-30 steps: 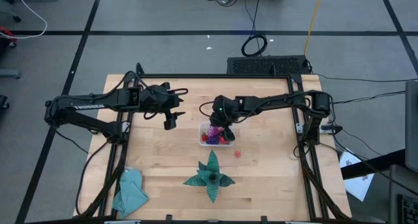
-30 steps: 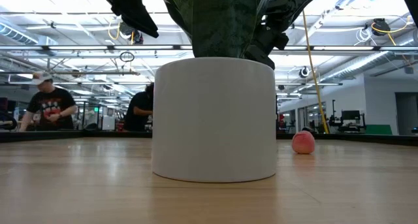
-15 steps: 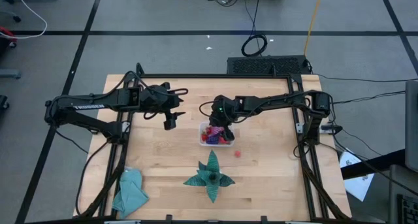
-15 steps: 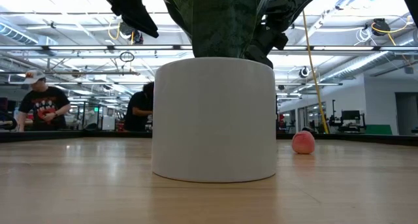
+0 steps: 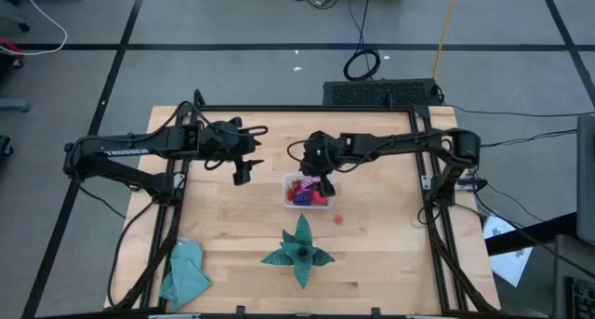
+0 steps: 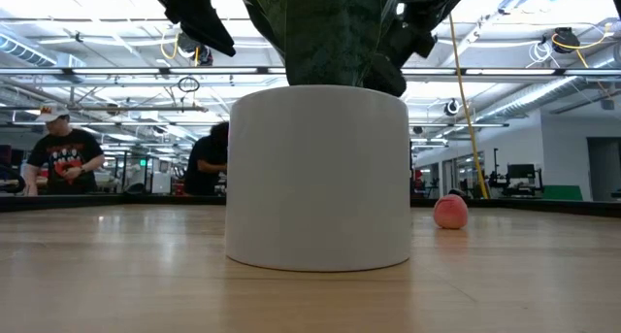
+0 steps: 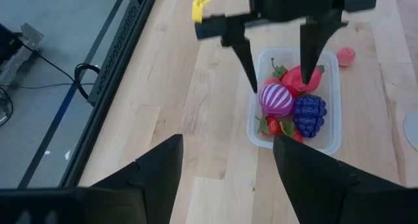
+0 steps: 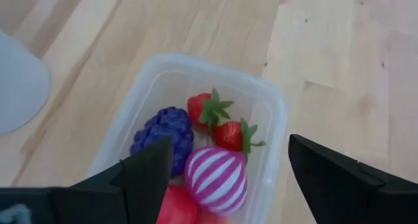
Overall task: Pick and placing Produce into tupperware
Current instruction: Put the pink peach into the transparent bin
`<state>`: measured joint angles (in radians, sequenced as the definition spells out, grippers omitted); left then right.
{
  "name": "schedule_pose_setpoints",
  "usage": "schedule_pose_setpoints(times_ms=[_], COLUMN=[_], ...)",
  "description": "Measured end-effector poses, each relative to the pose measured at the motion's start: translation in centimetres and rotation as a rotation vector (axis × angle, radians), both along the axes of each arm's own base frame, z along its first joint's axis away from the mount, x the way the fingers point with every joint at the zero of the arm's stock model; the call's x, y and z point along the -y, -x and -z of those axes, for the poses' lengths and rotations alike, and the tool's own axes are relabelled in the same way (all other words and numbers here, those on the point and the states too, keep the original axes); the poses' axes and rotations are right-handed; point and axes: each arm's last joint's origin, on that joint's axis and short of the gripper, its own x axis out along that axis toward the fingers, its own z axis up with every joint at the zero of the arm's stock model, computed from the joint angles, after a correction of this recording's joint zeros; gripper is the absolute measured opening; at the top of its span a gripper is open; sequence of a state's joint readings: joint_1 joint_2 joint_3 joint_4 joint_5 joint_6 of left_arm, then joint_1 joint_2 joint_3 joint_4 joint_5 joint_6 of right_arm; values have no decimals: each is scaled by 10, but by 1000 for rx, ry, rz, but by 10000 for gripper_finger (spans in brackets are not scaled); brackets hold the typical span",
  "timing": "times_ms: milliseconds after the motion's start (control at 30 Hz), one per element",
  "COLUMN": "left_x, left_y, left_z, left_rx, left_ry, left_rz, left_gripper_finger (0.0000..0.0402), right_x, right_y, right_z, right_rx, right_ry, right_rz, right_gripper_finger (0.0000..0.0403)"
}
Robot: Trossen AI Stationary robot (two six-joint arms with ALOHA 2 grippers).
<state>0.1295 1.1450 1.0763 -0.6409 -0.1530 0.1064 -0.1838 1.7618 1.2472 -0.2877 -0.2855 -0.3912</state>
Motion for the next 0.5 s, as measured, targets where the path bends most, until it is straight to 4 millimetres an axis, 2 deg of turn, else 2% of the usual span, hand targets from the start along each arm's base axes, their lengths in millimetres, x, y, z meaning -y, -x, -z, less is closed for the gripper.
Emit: schedule_pose_setpoints(times_ms=[100, 233, 500], left_x=[0, 0, 0], left_y=[0, 0, 1], left_z=[0, 1, 1], left_rx=[-2, -5, -6], left_ry=[5, 6, 8], left_rz=[-4, -4, -7], left_gripper_finger=[244, 244, 244], right_x=[-1, 1, -3], right_y=[7, 22, 61], right_z=[-8, -20, -62], right_rx=[-24, -97, -135], right_ry=[14, 131, 202], right_rz=[15, 86, 229], right_gripper_finger=[295, 295, 295])
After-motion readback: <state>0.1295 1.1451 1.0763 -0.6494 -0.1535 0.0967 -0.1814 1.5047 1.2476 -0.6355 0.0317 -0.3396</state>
